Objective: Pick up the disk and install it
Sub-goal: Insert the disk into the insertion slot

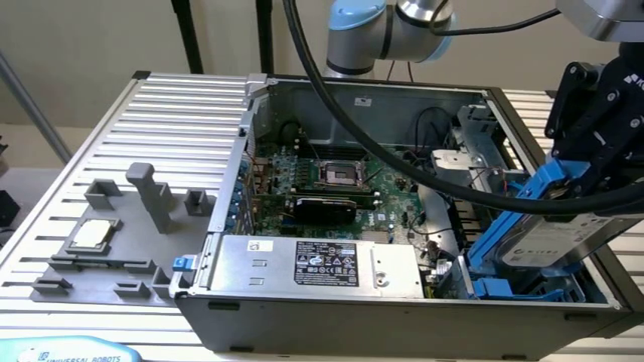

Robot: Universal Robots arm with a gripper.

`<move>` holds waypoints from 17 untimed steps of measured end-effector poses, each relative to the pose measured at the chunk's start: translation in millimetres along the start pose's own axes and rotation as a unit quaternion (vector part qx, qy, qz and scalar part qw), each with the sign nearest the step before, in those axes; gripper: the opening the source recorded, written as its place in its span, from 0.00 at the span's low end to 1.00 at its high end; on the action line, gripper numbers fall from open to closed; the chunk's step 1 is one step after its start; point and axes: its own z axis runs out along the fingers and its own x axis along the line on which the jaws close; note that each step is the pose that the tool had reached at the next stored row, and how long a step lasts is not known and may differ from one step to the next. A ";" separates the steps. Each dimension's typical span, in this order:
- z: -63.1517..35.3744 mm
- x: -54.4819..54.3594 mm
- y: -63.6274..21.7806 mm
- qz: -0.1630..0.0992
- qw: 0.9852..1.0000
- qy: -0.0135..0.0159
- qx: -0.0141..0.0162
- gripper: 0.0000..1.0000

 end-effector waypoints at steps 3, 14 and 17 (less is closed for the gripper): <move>1.8 0.2 -0.1 0.000 1.000 0.001 0.000 0.33; 13.4 0.1 -0.3 -0.001 1.000 0.001 0.000 0.33; 16.2 -1.3 -0.3 -0.002 1.000 0.001 0.000 0.33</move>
